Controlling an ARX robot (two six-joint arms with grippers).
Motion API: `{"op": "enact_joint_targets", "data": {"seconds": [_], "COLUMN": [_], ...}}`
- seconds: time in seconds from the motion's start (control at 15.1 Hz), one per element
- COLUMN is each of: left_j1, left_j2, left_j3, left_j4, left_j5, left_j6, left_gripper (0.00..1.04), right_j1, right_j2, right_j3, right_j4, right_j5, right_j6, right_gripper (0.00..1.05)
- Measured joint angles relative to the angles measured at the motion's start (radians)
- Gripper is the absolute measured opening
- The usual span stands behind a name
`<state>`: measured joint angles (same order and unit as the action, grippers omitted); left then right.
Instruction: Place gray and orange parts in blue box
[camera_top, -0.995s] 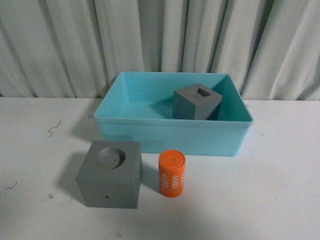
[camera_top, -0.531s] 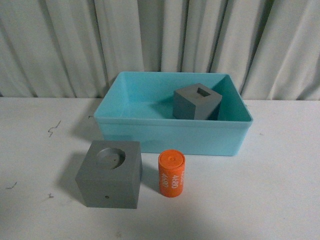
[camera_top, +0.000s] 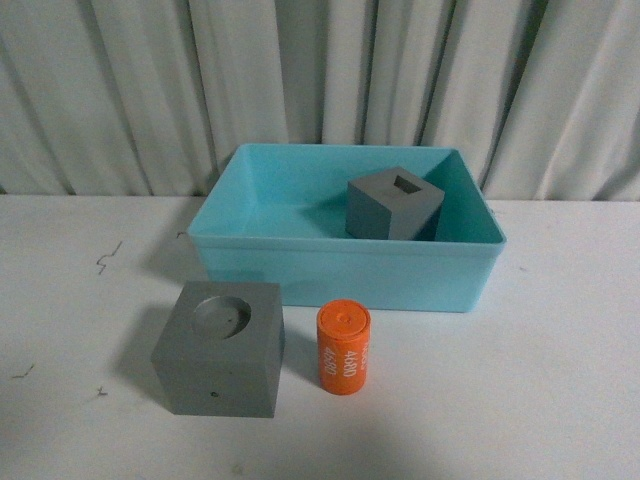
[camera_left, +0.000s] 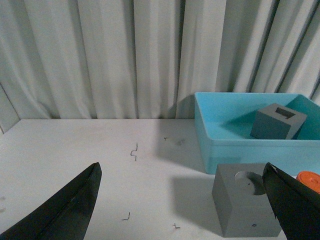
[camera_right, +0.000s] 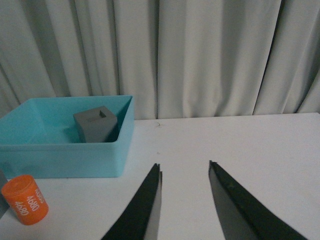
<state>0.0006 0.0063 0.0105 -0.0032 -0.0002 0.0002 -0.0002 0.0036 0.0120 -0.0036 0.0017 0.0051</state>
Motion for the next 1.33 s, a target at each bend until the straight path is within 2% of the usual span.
{"op": "enact_joint_targets", "data": {"seconds": [0.4, 0.46, 0.53, 0.6, 0.66, 1.06, 1.33], "left_j1": [0.0, 0.0, 0.007, 0.035, 0.026, -0.204, -0.254], "left_j2": [0.0, 0.0, 0.017, 0.231, 0.469, 1.16, 1.473], "left_j3": [0.0, 0.0, 0.019, 0.154, 0.265, 0.513, 0.597], "left_j4": [0.0, 0.0, -0.072, -0.341, -0.414, 0.07, 0.257], "left_j5": [0.0, 0.0, 0.018, 0.113, 0.127, 0.046, 0.018], "left_j6": [0.0, 0.0, -0.018, -0.095, -0.182, -0.204, -0.096], "left_gripper": [0.98, 0.98, 0.98, 0.98, 0.98, 0.98, 0.98], "right_j1": [0.0, 0.0, 0.0, 0.0, 0.0, 0.0, 0.0], "right_j2": [0.0, 0.0, 0.0, 0.0, 0.0, 0.0, 0.0], "right_j3": [0.0, 0.0, 0.0, 0.0, 0.0, 0.0, 0.0], "right_j4": [0.0, 0.0, 0.0, 0.001, 0.0, 0.0, 0.0], "right_j5": [0.0, 0.0, 0.0, 0.0, -0.002, -0.002, -0.002], "right_j6": [0.0, 0.0, 0.0, 0.0, 0.0, 0.0, 0.0], "right_gripper": [0.99, 0.98, 0.98, 0.98, 0.98, 0.98, 0.98]}}
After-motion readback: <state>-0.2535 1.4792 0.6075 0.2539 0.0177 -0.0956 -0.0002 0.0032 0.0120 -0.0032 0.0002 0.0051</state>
